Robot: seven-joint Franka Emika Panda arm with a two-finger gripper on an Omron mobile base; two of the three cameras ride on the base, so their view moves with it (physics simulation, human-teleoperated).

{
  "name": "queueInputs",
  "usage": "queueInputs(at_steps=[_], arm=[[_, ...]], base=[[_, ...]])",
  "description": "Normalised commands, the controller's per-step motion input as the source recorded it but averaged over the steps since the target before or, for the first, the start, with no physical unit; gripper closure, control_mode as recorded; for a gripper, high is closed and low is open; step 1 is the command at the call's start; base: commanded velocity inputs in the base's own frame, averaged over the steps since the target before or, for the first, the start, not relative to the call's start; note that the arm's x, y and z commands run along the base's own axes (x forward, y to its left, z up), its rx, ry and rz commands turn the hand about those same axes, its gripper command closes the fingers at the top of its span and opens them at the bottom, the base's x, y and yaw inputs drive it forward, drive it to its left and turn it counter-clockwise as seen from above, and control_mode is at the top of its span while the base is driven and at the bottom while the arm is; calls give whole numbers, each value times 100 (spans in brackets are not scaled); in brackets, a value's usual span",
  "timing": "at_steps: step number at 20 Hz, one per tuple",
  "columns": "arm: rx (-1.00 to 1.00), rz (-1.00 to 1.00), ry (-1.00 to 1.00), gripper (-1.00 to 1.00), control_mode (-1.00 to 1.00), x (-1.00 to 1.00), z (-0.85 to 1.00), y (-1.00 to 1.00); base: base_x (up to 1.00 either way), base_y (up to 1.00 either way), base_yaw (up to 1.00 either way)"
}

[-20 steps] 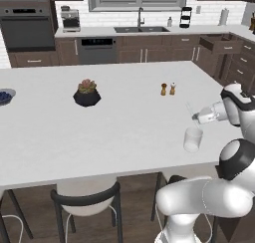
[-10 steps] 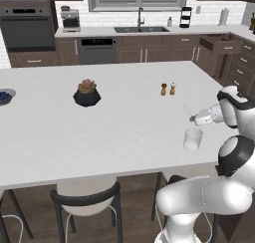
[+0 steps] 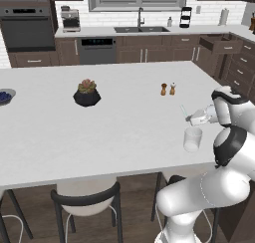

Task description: Take a straw from the drawer in front and place it inside the glass cup on the dining counter.

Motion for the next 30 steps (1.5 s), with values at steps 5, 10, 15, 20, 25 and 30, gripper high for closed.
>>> queueInputs(at_steps=[5,10,15,20,25,30], arm=[[0,0,-5,100,-100,16,0,-6],[0,0,-5,100,-100,11,0,-10],[0,0,-6,100,-100,-22,0,-10],[0,0,-7,100,-100,-21,4,-5],[0,0,0,100,-100,1,5,0],[0,0,0,100,-100,12,-1,0]], base=[[0,0,0],[0,0,0],[0,0,0],[0,0,0],[0,0,0],[0,0,0]])
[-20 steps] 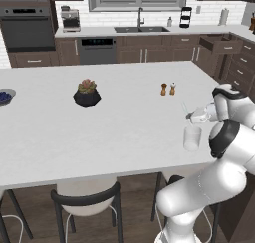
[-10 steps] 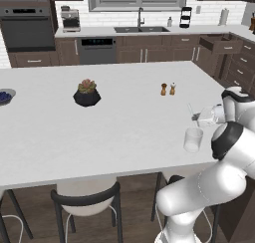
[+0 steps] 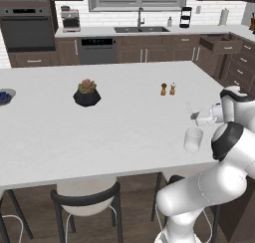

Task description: Take a straw from the drawer in front and place it inside the glass cup on the dining counter.

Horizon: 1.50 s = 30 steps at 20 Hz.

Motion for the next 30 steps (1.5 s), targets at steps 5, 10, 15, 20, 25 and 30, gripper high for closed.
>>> queueInputs(at_steps=[5,10,15,20,25,30], arm=[[2,2,0,100,-100,12,-12,0],[3,2,0,100,-100,3,-19,0],[3,3,0,100,-100,1,-15,0],[4,4,-1,100,-100,1,-16,-6],[3,4,-1,100,-100,0,-18,-7],[3,3,0,100,-100,0,-12,-9]], base=[[0,0,0],[0,0,0],[0,0,0],[0,0,0],[0,0,0],[0,0,0]])
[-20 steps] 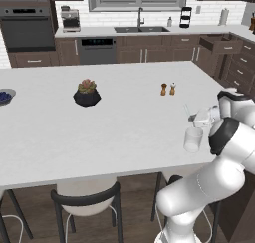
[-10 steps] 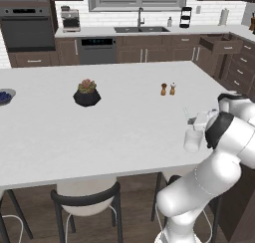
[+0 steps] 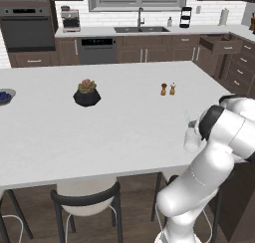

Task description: Take a straw from the drawer in front and place it inside the glass cup on the dining counter.

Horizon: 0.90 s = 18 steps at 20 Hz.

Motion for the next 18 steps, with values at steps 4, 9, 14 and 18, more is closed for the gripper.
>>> queueInputs(at_steps=[4,9,14,18], arm=[[2,3,0,100,-100,0,-11,-7],[1,3,0,-100,-100,0,-15,-3],[0,0,0,-100,-100,0,-5,-1],[0,0,-1,-100,-100,-5,4,-1]], base=[[0,0,0],[0,0,0],[0,0,0],[0,0,0]])
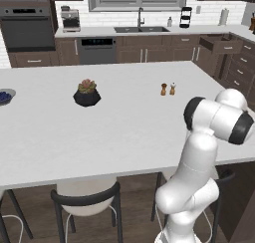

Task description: Take a straw from the drawer in front and place it inside the glass cup on the dining counter.

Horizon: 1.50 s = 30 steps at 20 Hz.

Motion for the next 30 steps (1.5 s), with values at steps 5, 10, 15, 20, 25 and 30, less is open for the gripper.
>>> queueInputs(at_steps=[5,10,15,20,25,30], arm=[[0,0,-1,-100,-100,-10,35,0],[0,0,0,-100,-100,-19,44,0],[0,0,0,-100,-100,-24,37,0],[0,0,0,-100,-100,-34,25,0],[0,0,0,-100,-100,-30,-3,0],[2,0,-6,-100,-100,-43,-5,-9]], base=[[0,0,0],[0,0,0],[0,0,0],[0,0,0],[0,0,0],[0,0,0]])
